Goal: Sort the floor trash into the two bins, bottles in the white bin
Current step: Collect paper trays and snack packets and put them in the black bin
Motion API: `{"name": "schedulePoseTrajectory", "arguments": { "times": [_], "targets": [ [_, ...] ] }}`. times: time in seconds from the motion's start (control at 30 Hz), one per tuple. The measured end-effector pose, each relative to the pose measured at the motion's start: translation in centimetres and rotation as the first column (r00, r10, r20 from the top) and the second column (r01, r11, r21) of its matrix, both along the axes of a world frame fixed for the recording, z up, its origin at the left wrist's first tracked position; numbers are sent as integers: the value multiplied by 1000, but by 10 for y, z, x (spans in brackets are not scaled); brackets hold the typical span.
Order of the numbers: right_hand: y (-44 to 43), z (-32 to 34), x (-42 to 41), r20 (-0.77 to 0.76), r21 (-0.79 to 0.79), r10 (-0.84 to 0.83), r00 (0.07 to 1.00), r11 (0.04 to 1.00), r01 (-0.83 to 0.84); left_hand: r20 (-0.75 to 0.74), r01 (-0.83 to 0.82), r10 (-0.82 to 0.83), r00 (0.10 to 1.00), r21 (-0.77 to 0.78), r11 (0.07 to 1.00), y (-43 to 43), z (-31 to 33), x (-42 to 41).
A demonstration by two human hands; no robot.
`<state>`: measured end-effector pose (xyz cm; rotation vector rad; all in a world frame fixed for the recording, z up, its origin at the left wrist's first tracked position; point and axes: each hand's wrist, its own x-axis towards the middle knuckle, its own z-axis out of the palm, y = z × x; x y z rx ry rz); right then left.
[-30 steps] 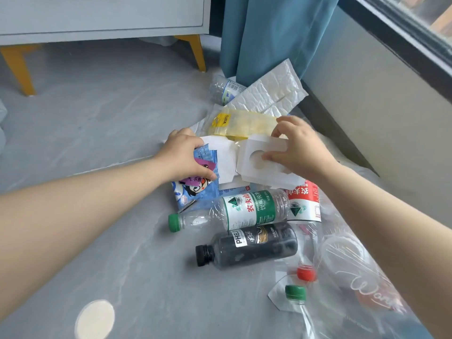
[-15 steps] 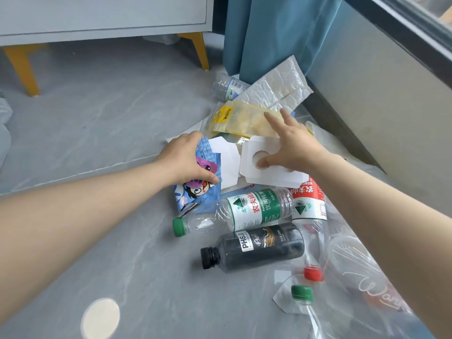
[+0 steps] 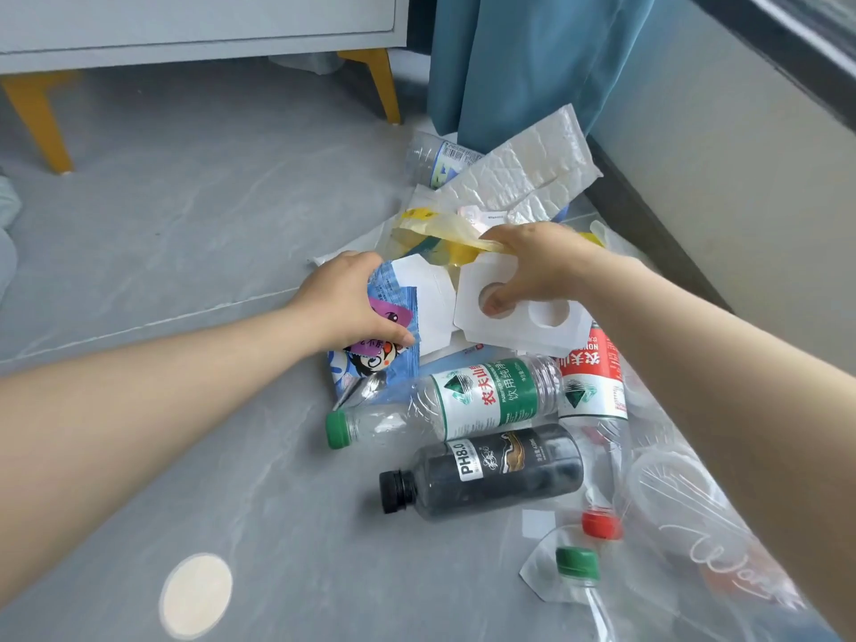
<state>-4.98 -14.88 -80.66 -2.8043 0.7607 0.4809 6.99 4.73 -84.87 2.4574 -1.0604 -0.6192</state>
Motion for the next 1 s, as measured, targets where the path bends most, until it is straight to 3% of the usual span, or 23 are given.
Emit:
{"name": "schedulePoseTrajectory", "arguments": {
  "times": [0.1, 0.3, 0.73, 1.0],
  "targets": [
    [8, 3, -6, 113, -7, -12, 994, 1000, 13, -27, -47, 47, 999, -9, 999, 1, 1, 1],
    [3, 30, -24, 354, 138, -219, 909, 974, 181, -79, -95, 92, 993, -38, 995, 7, 19, -2],
    [30, 93, -77, 439, 229, -357, 825, 932, 281, -101, -143, 128, 987, -157, 977, 36, 104, -24],
    [66, 144, -108, 516, 392, -458, 724, 878, 276, -260, -294, 227, 939, -257, 921, 64, 162, -43]
  ]
}}
